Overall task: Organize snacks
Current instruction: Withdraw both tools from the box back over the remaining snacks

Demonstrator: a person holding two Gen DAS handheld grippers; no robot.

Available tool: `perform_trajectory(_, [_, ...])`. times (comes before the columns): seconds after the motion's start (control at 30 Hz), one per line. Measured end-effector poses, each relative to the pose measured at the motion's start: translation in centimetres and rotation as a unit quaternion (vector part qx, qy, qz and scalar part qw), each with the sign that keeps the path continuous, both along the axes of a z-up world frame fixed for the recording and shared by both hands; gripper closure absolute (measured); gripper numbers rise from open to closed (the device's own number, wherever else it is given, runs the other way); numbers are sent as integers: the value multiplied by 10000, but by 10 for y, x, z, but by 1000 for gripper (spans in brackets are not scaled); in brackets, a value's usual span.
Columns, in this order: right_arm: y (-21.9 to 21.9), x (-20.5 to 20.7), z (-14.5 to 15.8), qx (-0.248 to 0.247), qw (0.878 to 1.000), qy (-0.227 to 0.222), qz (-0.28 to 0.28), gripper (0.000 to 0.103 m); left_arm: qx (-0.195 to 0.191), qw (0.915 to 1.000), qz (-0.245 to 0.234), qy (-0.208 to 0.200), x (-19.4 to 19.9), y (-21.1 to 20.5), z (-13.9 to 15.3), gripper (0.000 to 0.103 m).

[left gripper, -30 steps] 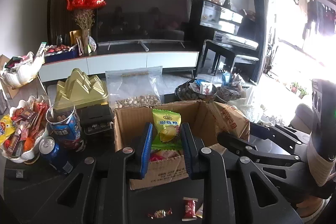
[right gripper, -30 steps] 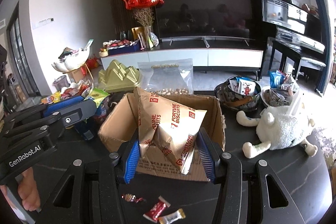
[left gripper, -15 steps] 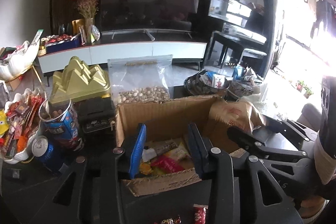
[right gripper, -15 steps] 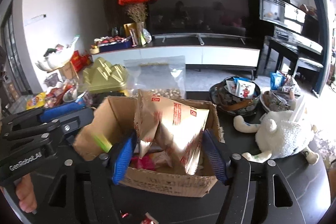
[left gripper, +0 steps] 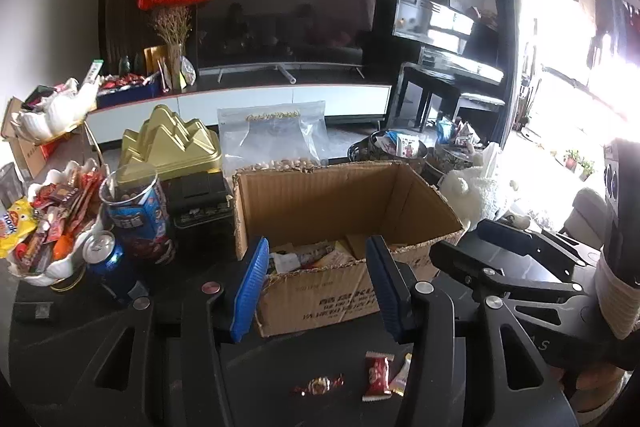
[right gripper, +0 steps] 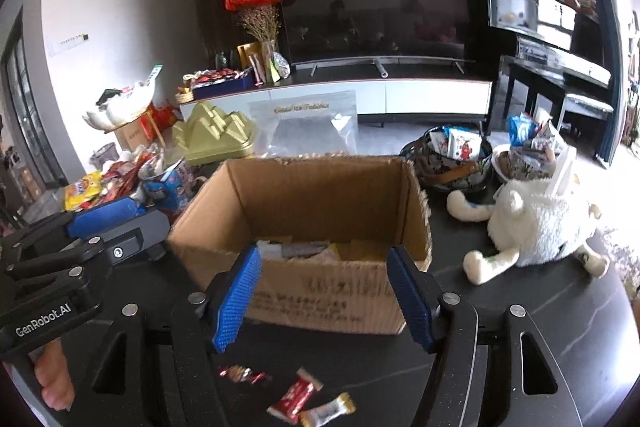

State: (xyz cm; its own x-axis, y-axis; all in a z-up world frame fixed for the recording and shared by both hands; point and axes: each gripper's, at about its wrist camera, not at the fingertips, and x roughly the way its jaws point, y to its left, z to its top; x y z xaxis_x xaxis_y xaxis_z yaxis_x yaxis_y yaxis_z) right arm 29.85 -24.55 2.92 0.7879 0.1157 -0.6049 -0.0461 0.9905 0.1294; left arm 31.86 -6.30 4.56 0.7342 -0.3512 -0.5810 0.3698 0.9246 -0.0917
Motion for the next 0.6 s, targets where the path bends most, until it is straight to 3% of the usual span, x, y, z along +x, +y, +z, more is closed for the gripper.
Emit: perform_trajectory(0.6, [19, -55, -27, 188, 9997, 85, -135, 36, 240, 9989, -219, -344, -57, 18, -19, 50])
